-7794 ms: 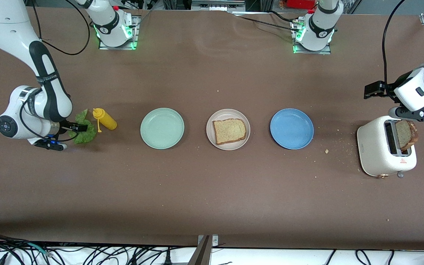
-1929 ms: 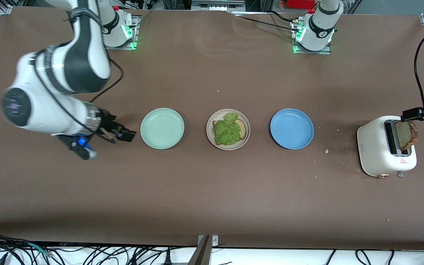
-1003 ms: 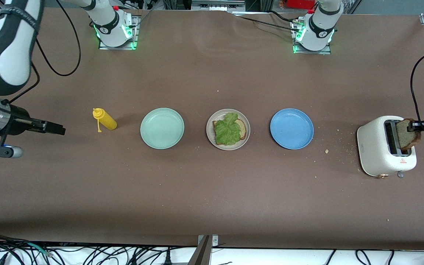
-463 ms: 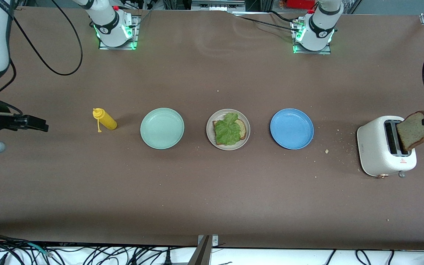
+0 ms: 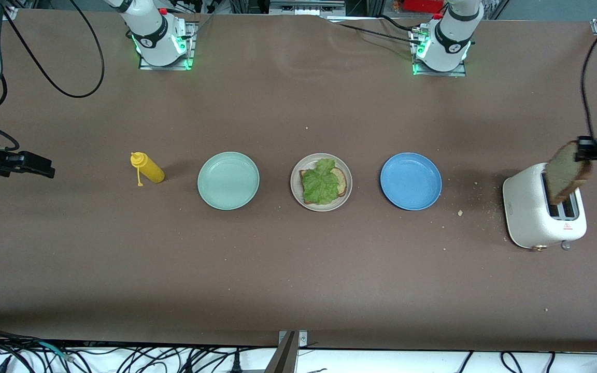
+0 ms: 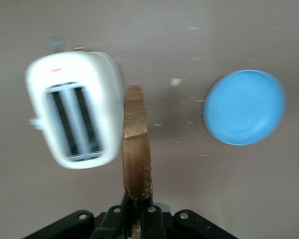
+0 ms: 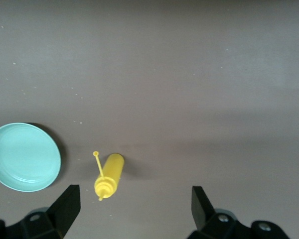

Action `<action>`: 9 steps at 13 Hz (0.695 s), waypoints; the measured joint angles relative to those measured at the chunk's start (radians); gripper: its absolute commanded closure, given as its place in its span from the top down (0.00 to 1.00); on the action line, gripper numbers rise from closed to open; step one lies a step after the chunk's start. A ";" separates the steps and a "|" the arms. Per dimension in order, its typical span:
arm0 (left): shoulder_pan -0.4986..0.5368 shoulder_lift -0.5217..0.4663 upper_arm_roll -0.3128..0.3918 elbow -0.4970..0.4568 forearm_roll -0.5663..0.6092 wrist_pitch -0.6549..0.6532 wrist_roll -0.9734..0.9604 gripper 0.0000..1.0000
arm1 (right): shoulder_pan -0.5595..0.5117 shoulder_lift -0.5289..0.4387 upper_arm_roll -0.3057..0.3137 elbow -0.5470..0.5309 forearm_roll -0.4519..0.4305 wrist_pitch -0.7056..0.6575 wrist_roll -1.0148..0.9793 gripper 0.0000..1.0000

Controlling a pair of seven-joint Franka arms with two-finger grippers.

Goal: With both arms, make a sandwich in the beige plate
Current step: 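Carry the toast slice over the beige plate with the left gripper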

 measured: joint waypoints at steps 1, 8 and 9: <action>-0.004 0.004 -0.024 -0.008 -0.075 -0.019 -0.011 0.00 | -0.033 -0.004 0.052 -0.004 -0.001 0.006 0.049 0.99; -0.192 0.251 -0.051 -0.042 -0.554 0.116 -0.057 0.00 | -0.089 -0.001 0.137 -0.019 -0.009 0.025 0.107 0.99; -0.224 0.301 -0.052 -0.042 -0.610 0.150 -0.053 0.00 | -0.089 0.000 0.138 -0.022 -0.009 0.025 0.109 0.99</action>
